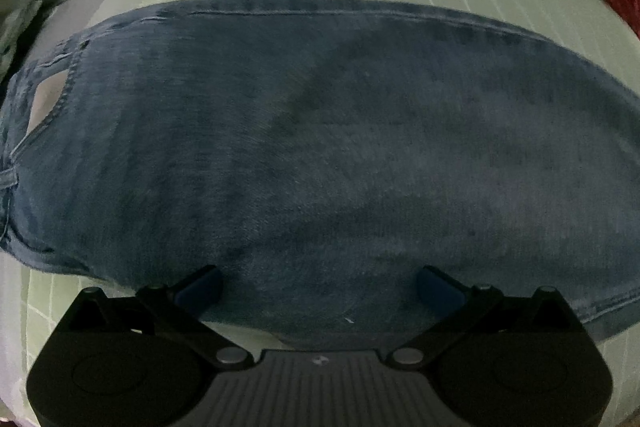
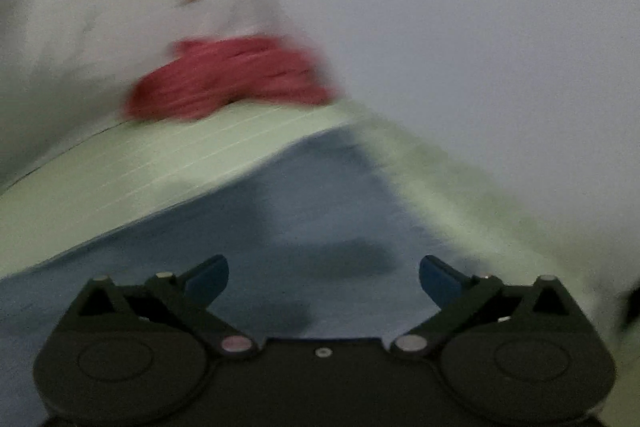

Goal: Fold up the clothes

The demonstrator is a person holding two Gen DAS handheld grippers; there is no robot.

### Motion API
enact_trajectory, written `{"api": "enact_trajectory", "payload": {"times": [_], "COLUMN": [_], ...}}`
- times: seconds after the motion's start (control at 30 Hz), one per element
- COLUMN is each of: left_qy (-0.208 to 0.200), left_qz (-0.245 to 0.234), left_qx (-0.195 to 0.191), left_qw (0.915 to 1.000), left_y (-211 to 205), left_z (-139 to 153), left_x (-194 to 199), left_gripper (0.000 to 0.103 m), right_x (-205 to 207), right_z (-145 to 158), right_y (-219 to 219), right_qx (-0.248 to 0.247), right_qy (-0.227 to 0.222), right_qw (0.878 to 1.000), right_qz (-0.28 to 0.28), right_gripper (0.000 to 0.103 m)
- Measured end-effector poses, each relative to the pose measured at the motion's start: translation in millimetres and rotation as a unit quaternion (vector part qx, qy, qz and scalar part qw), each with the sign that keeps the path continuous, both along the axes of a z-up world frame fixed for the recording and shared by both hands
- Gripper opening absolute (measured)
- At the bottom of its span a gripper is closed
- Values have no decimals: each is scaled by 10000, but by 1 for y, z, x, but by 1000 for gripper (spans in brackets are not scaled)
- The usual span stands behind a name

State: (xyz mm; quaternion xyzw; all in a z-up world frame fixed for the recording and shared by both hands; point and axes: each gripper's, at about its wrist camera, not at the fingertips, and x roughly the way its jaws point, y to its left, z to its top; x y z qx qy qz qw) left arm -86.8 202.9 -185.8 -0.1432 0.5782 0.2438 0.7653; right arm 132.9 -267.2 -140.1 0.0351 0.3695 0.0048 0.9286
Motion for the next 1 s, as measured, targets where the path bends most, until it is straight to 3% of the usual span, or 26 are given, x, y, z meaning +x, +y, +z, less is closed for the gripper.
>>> {"api": "enact_trajectory", "payload": {"times": [0.1,0.2,0.3,0.47,0.63,1.0], "left_qy": [-151,-442,-848,-1258,-1615,-1734], "left_qz": [219,420,606,1317,1897,1963], "left_qx": [72,-49,-292,-299,-299,-455], "left_qw": [9996,9981,9941,9828,9680,9640], "left_y": [-15,-24,-22,24,73,158], "left_z": [0,7,19,36,52,24], "left_x": [-20,-42,-70,-88,-135,-129], "left_gripper": [103,103,103,103,103,103], "right_x": [-3,-17,-34,-55,-80,-105], "right_z": [-11,-21,-23,-25,-26,-25], "right_y": [32,63,83,106,132,152], "right_qx": [437,538,210,24,-356,-326], "right_qy": [341,618,607,630,635,792], "right_qw": [9953,9863,9834,9844,9868,9947], "right_qz": [799,1432,1696,1641,1448,571], "right_gripper": [103,103,103,103,103,103]}}
